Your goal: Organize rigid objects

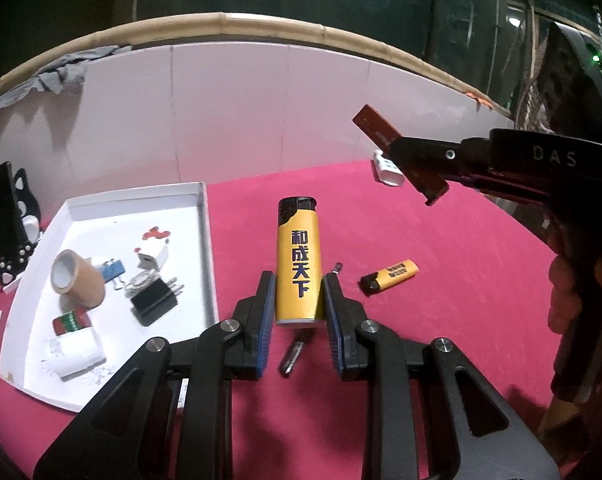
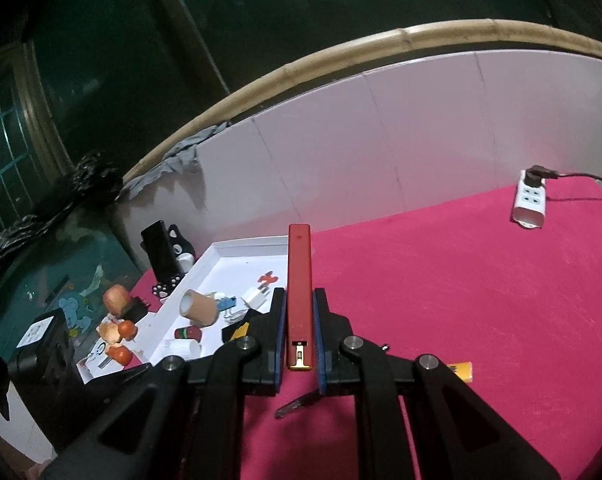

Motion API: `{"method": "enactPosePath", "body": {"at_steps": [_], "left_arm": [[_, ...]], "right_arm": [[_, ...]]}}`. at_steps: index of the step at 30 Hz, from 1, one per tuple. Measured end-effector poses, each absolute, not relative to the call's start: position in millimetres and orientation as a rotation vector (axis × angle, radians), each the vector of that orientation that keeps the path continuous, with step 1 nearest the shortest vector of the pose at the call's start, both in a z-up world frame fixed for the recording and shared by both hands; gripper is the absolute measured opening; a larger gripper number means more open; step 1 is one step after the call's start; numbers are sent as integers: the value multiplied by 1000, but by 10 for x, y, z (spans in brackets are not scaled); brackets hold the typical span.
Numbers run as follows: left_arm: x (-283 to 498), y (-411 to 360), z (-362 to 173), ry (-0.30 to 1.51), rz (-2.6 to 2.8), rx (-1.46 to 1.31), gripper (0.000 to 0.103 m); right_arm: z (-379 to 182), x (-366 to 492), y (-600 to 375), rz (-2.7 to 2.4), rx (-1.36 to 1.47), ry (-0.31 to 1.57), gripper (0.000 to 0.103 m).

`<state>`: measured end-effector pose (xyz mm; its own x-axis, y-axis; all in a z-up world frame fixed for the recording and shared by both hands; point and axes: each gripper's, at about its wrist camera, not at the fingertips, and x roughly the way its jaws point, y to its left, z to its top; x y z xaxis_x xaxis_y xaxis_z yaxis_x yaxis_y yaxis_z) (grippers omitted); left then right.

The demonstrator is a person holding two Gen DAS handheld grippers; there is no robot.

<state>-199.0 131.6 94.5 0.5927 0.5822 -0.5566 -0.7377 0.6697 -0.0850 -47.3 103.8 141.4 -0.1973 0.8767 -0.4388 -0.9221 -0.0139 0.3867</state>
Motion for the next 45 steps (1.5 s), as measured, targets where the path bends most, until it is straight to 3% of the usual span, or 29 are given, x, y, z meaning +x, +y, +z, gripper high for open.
{"method": "enactPosePath", "body": {"at_steps": [32,45], "left_arm": [[-3779,2024,1210,346,1208,-429,23],[-3660,2678,1229,446,1266,-400,23]], "right_arm": [[1640,-1530,1536,1812,-269,620,10],[1637,-1735,1890,1793,-300,635,10]]}}
